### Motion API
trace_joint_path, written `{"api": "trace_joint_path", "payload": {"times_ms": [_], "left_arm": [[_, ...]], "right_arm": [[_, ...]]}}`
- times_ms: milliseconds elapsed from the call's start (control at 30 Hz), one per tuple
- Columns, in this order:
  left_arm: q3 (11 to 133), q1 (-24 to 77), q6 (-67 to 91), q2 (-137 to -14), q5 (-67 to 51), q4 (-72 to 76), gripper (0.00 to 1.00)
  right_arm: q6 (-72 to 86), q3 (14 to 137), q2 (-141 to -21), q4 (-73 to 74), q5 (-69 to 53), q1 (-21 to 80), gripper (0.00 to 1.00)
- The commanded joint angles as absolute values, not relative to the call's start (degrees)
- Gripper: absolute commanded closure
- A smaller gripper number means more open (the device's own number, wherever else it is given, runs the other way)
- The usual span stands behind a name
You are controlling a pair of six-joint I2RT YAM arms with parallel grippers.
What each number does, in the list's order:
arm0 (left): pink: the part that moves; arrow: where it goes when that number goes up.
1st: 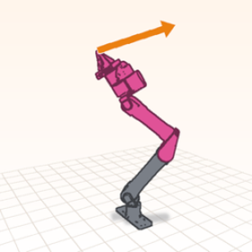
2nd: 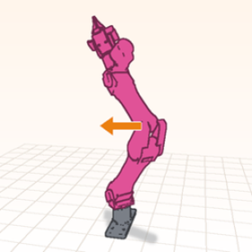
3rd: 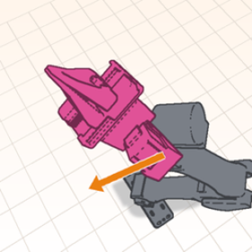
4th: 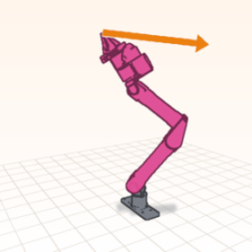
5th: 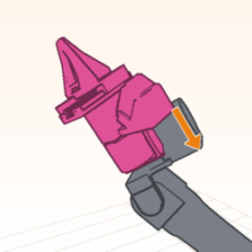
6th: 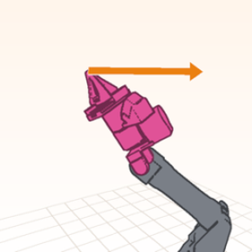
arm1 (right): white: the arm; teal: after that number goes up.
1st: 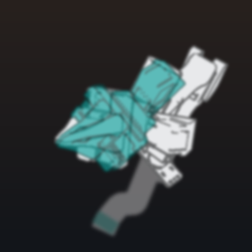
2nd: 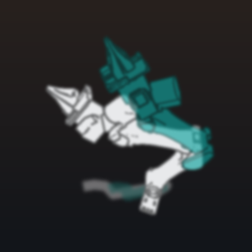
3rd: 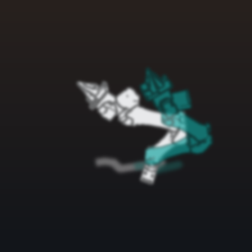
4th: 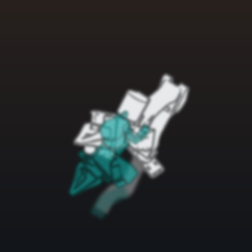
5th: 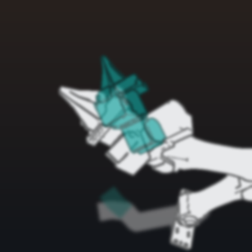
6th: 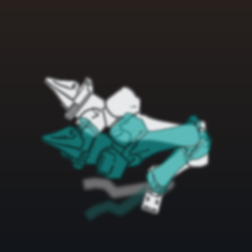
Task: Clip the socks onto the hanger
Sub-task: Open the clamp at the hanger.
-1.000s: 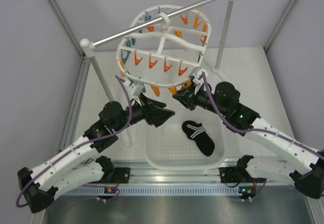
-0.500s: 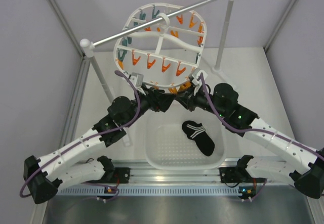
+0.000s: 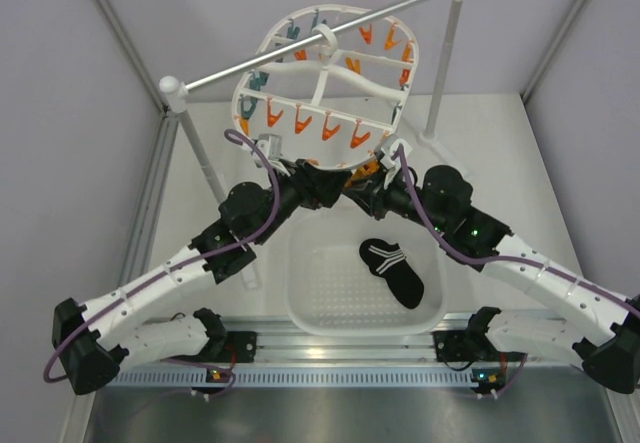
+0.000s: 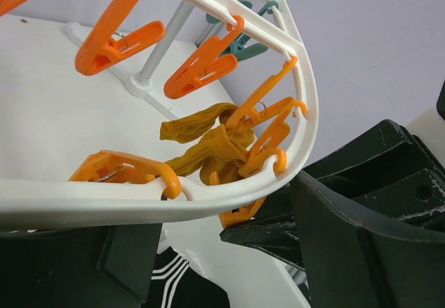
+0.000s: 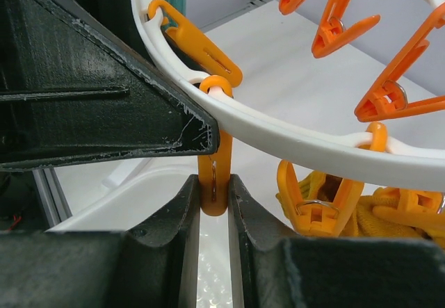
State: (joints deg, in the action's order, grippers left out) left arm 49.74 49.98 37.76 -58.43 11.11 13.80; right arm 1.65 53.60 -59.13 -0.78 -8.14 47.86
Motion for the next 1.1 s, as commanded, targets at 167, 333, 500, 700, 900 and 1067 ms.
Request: {"api": "trace_joint_path", "payload": {"times_ms": [167, 333, 500, 700, 900, 1067], "left_arm": [[51.6, 50.0, 39.5, -60.3, 10.8, 18.2, 0.30], [52.3, 50.0, 39.1, -61.2, 10.6, 17.4, 0.34], [53.2, 49.9, 39.1, -61.3, 12.1, 16.6, 0.49], [53.6, 49.2, 40.9, -61.1, 12.2, 14.2, 0.86], [53.3, 48.4, 41.0, -60.6, 11.3, 13.3, 1.00], [52.6, 47.9, 41.7, -60.6, 9.8, 12.8, 1.00]], "right_arm": [[0.9, 53.8, -57.2, -3.3, -7.5, 49.9, 1.00], [0.4, 53.8, -57.0, -2.5, -5.7, 50.7, 1.00], [-2.2, 53.6, -56.8, -1.9, -5.4, 51.5, 1.00], [-2.5, 54.1, -57.0, 0.7, -5.3, 51.5, 0.81], [-3.8, 55.4, -55.0, 11.0, -3.9, 50.8, 0.44], [-11.1, 55.8, -52.0, 20.1, -9.9, 49.7, 0.29]]}}
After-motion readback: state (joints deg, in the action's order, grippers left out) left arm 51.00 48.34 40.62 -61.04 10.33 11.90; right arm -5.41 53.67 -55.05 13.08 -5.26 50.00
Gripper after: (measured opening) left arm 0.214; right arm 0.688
